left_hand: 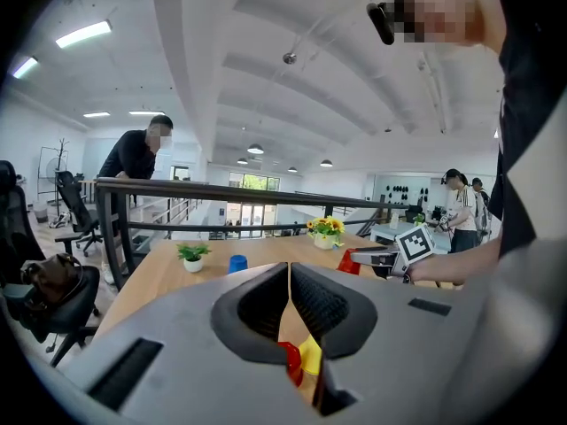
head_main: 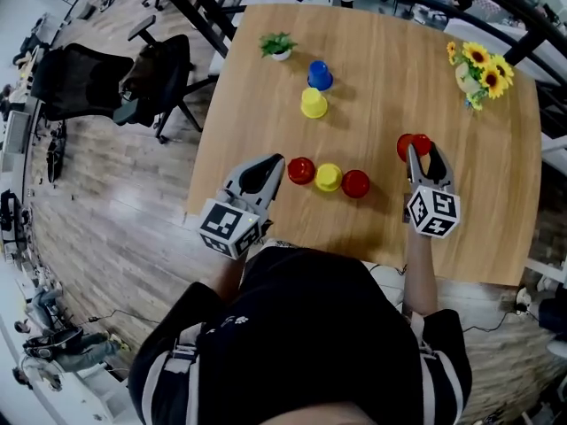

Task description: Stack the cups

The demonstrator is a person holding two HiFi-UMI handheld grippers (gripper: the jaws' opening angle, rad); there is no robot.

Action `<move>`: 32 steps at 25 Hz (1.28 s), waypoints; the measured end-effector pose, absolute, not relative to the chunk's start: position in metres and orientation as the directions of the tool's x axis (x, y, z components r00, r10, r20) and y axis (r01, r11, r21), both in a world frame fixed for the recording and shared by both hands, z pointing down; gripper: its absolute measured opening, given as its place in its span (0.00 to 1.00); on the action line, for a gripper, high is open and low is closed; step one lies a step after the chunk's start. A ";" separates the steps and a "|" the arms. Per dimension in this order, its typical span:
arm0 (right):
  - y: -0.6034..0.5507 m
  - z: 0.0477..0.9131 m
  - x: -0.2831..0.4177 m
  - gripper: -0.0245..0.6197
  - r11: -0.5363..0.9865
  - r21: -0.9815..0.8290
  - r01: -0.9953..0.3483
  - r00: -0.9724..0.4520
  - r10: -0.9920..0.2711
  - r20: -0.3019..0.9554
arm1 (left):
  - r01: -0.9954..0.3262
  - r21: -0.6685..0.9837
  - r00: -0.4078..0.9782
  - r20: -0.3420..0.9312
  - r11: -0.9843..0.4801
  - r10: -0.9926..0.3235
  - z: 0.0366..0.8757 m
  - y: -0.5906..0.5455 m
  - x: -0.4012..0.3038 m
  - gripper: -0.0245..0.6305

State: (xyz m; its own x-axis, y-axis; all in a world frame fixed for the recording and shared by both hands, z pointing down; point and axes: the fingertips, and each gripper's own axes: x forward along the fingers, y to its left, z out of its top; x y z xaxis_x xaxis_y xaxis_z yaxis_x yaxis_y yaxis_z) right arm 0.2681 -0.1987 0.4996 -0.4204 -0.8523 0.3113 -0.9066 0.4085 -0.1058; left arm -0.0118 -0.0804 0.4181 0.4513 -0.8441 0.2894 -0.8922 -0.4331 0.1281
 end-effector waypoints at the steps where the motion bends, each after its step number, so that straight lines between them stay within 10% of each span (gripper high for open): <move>1: -0.192 0.493 0.257 0.37 0.434 -0.107 -0.895 -0.445 -0.843 0.303 | -0.887 0.130 0.462 0.288 -0.444 -0.839 0.418 -0.081 -0.012 0.07; 32: -0.080 0.480 0.033 0.37 0.787 -0.060 -0.615 -0.735 -0.543 0.407 | -0.864 0.161 0.502 0.227 -0.476 -0.834 0.416 -0.072 -0.094 0.06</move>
State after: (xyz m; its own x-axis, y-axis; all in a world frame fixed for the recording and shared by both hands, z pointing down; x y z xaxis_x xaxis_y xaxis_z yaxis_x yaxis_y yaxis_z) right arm 0.0327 -0.0800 0.4801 -0.7345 -0.5430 0.4070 -0.6145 0.7867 -0.0596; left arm -0.0944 -0.0721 0.4160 0.5022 -0.8344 0.2271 -0.8643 -0.4763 0.1614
